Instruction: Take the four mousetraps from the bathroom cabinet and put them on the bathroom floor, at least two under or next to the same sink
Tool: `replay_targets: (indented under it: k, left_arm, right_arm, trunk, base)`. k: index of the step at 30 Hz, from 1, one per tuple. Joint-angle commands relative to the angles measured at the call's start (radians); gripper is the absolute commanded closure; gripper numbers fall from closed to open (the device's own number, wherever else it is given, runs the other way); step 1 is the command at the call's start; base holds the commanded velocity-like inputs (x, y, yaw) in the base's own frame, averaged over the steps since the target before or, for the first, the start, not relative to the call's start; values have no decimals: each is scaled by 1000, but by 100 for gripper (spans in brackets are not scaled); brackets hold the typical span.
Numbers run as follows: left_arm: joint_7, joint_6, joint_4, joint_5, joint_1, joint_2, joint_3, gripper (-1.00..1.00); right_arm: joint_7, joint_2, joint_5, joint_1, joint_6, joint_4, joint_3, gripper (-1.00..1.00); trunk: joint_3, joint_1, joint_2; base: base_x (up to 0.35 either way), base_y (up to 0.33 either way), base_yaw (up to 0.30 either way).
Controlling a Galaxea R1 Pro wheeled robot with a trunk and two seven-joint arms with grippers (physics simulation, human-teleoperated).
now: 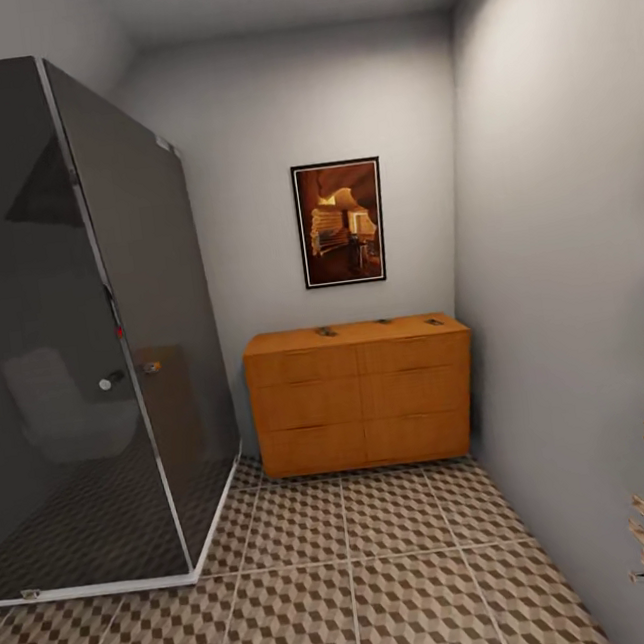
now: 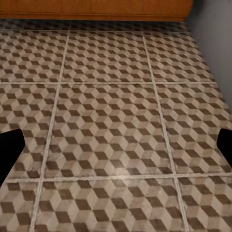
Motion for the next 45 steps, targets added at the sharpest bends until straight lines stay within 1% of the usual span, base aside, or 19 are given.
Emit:
replay_targets:
  k: [1,11,20,45]
  left_arm:
    - [2,-3,1,0,-1,0,0,-100]
    - [3,-4,1,0,-1,0,0,-100]
    - [2,-4,1,0,-1,0,0,-100]
    - [2,-4,1,0,-1,0,0,-100]
  right_arm:
    - [-9,-1,1,-1,-2,1,6,-100]
    - [-9,-1,1,-1,-2,0,6,-100]
    - [-9,-5,1,-1,-16,0,6,-100]
    - [-9,-5,2,-1,-18,1,6,-100]
  trunk:
    - [-1,0,-1]
    - [-1,0,-1]
    - [-1,0,-1]
    - [-1,0,-1]
  base:
    - [250,0,0]
    - [232,0,0]
    - [219,0,0]
    - [218,0,0]
